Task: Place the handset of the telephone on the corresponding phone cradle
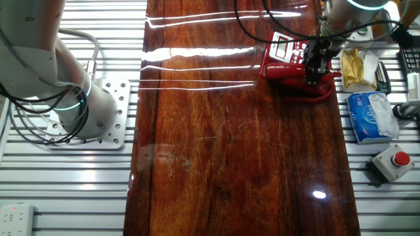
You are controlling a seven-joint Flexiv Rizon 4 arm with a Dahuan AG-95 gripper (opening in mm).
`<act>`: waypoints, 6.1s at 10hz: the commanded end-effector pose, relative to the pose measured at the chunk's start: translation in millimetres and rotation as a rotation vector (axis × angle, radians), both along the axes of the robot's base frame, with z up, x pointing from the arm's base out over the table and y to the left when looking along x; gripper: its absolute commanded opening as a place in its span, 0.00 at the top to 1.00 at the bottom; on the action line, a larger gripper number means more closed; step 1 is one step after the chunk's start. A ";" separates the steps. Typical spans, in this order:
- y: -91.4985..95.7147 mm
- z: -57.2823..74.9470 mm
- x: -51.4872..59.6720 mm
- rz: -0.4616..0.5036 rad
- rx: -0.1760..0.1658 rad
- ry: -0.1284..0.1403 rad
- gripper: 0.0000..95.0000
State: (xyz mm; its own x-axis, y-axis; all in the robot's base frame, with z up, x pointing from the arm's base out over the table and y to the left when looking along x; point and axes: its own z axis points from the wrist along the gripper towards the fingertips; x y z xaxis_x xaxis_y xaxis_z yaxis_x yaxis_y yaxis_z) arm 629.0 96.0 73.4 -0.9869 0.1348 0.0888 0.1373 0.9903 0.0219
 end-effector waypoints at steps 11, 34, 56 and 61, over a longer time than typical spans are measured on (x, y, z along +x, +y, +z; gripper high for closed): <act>7.2 -4.1 1.3 -0.119 0.016 -0.001 1.00; 9.8 3.4 -1.8 1.258 0.161 -0.068 1.00; 9.8 3.4 -1.8 -0.116 0.031 0.051 1.00; 9.8 3.4 -1.8 -0.116 0.021 0.057 1.00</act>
State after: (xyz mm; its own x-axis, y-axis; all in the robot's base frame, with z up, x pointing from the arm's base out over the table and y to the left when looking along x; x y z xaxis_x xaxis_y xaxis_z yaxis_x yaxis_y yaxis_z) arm 627.4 105.7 76.4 -0.9841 0.1133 0.1368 0.1211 0.9913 0.0507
